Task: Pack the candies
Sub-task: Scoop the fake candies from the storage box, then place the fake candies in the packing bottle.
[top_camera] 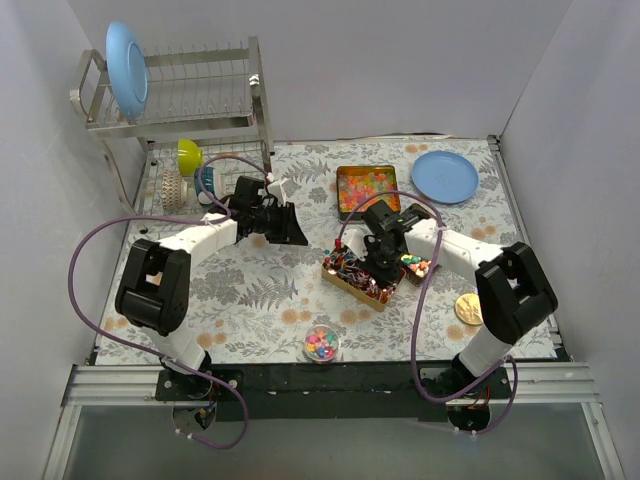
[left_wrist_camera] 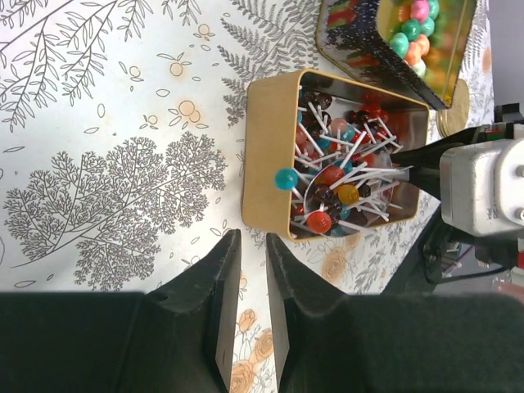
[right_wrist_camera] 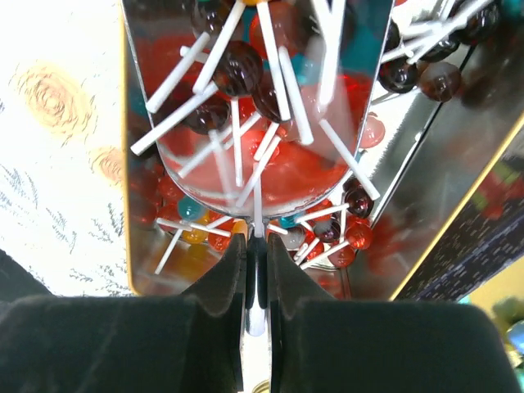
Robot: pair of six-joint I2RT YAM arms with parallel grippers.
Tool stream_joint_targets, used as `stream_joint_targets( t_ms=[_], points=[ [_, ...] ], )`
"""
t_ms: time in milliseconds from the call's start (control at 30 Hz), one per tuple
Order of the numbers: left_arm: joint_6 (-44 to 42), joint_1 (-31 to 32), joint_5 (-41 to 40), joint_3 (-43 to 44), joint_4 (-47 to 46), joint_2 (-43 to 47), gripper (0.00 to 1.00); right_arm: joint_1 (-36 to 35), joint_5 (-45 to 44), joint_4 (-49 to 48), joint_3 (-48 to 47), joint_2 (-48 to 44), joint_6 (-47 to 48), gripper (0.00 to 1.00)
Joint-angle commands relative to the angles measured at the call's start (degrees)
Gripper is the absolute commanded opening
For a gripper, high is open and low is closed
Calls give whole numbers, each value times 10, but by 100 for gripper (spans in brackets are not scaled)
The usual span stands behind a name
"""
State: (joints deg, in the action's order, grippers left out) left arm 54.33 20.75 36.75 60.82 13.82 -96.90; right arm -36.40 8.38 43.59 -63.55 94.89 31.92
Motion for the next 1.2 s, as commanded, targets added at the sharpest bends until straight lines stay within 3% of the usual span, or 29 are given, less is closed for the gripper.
stream_joint_targets(
  t_ms=[0,300,633,833,933,967,1167],
  points=[
    [-32,-10,46,25,51,32,20,12,23,-45,33,-45,10,1],
    [-103,-10,43,61,101,14,24,44,29,-38,47,-59,29,1],
    [-178,-10,13,61,131,0,27,56,110,-66,62,-164,56,1],
    [-161,-12,-11,28,136,70,30,55,148,-40,33,-213,117,1],
    [-132,-19,-30,1,128,124,32,54,160,17,-6,-212,153,1],
    [-128,-21,-33,-16,125,140,33,43,164,70,-16,-211,208,1],
    [-132,-57,-44,-77,124,232,35,-22,88,154,-29,-217,285,1]
  ],
)
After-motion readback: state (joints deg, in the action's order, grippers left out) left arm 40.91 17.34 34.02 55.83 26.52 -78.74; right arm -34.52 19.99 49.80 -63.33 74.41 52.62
